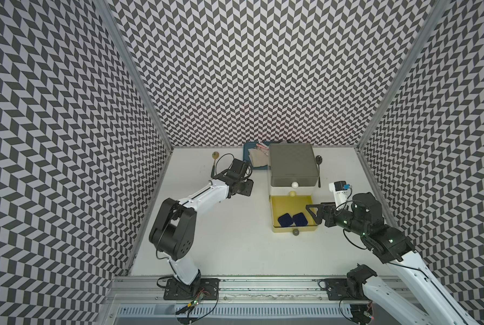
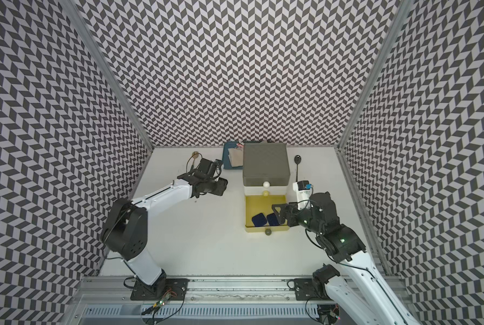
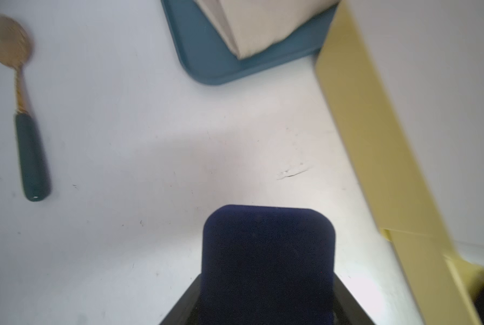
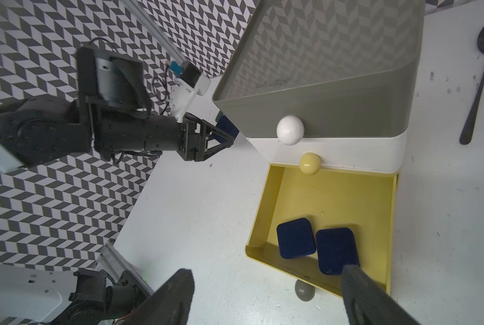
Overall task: Place the brooch boxes into the drawer by color
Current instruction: Pick up the brooch box from the center of the board, then place the brooch box in the drawer.
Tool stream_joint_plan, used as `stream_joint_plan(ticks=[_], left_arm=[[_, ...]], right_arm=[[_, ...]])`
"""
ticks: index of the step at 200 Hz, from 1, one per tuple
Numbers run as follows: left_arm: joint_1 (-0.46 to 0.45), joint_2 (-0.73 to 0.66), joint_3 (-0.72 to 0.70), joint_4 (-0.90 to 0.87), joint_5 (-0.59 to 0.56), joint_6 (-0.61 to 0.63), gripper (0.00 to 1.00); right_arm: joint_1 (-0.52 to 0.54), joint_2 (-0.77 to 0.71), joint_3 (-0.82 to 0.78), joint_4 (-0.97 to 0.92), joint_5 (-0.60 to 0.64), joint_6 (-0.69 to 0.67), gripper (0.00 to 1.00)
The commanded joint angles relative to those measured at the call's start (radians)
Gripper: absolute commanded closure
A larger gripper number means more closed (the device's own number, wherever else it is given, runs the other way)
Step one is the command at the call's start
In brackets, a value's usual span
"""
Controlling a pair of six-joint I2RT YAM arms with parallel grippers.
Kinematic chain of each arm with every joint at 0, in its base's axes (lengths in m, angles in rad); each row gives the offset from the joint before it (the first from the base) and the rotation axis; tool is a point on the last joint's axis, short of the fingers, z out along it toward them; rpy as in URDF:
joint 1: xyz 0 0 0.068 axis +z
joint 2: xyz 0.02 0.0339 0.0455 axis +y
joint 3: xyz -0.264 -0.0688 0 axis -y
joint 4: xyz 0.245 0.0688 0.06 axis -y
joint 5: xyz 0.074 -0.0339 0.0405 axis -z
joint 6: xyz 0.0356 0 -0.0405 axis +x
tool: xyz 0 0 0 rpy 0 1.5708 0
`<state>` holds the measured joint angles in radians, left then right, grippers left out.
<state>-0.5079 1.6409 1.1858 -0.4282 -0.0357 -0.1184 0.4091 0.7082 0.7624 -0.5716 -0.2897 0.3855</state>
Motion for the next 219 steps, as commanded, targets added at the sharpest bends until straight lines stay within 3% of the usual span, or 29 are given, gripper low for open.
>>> stream_joint_plan(ticks=[1, 57, 104, 133, 164, 219], left_arm=[[-0.05, -0.145, -0.087, 0.057, 0.028, 0.032, 0.56], [-0.23, -0.51, -0.321, 0.133, 0.013, 0.077, 0.56], [-0.335, -0.757, -0.426, 0.227, 0.034, 0.058, 0.56], [-0.471, -0.762, -0.404, 0.207, -0.062, 0.065, 0.56], [-0.606, -0.742, -0.379, 0.186, -0.208, 0.096, 0.56], [-0.689, -0.748, -0.353, 0.174, -0.299, 0.123, 0.56]], right_arm=[[-0.002, 0.039, 0.047, 0.024, -0.06, -0.008, 0.14], [0.003, 0.127, 0.186, 0.016, -0.259, -0.027, 0.14], [0.048, 0.183, 0.3, -0.048, -0.298, 0.002, 0.15], [0.136, 0.206, 0.302, -0.011, -0.272, 0.061, 0.16], [0.307, 0.249, 0.333, 0.044, -0.195, 0.129, 0.19], [0.371, 0.308, 0.34, 0.036, -0.125, 0.132, 0.29]])
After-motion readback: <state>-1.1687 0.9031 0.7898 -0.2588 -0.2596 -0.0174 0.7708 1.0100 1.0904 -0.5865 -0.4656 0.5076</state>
